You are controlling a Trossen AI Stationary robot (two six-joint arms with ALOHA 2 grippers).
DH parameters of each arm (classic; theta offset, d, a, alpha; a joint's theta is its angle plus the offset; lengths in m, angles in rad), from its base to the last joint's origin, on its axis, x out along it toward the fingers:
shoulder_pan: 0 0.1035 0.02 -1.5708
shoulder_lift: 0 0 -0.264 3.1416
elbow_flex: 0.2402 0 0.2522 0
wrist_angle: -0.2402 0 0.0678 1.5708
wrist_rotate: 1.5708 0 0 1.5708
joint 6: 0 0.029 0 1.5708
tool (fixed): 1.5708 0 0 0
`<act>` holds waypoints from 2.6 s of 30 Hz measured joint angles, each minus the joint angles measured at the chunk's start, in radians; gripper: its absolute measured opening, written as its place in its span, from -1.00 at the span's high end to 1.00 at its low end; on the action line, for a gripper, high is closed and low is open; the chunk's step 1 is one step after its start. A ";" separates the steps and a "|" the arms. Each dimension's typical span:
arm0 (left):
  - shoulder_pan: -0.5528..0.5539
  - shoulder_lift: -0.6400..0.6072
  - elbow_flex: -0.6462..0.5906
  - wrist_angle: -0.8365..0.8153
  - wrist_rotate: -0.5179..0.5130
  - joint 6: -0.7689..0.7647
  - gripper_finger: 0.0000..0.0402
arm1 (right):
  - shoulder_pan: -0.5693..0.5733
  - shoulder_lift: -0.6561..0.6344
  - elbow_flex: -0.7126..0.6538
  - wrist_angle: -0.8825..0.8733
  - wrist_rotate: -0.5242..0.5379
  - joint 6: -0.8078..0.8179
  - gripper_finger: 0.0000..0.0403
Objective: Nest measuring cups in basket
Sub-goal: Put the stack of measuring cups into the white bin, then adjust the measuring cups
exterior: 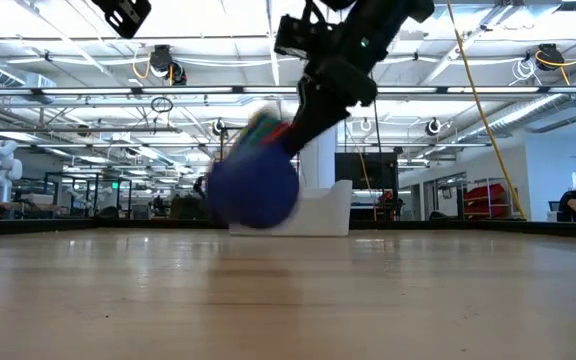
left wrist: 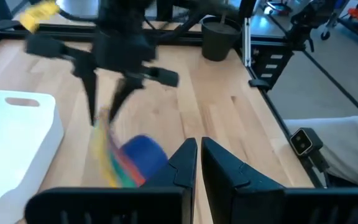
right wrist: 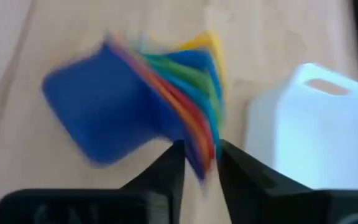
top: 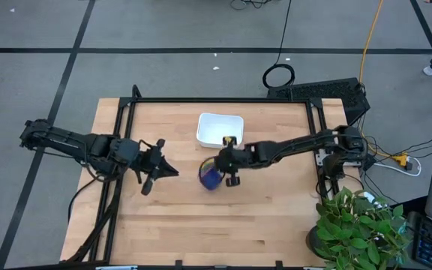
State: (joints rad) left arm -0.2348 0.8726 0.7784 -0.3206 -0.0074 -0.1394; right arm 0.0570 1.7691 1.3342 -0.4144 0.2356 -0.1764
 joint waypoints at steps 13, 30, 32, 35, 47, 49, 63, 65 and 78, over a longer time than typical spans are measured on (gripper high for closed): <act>-0.001 0.000 0.000 -0.019 0.000 0.001 0.88 | -0.090 -0.043 0.000 -0.076 -0.159 0.015 0.86; 0.020 0.024 -0.153 -0.010 -0.046 -0.126 0.88 | -0.088 -0.043 0.000 -0.076 -0.157 0.036 0.74; 0.031 0.029 -0.184 0.027 -0.045 -0.160 0.88 | -0.088 -0.043 0.000 -0.077 -0.156 0.036 0.68; 0.048 0.057 -0.231 0.115 -0.038 -0.175 0.88 | -0.087 -0.043 0.000 -0.095 -0.124 0.046 0.59; 0.124 0.285 -0.264 0.326 0.030 -0.173 0.88 | -0.030 -0.055 -0.019 -0.113 -0.051 -0.007 0.50; 0.134 0.288 -0.264 0.331 0.031 -0.168 0.88 | -0.004 -0.050 -0.020 -0.107 -0.047 -0.039 0.44; 0.164 0.291 -0.264 0.370 0.035 -0.144 0.88 | 0.047 -0.026 -0.026 -0.281 0.184 0.015 0.05; 0.164 0.324 -0.263 0.428 0.036 -0.144 0.88 | 0.041 -0.022 -0.049 -0.281 0.180 0.025 0.10; 0.202 0.630 -0.263 0.802 0.078 -0.178 0.88 | 0.043 -0.019 -0.186 -0.024 0.046 0.061 0.95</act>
State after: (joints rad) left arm -0.0327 1.5029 0.5156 0.4812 0.0710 -0.3177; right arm 0.1001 1.7498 1.1479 -0.4380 0.2814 -0.1158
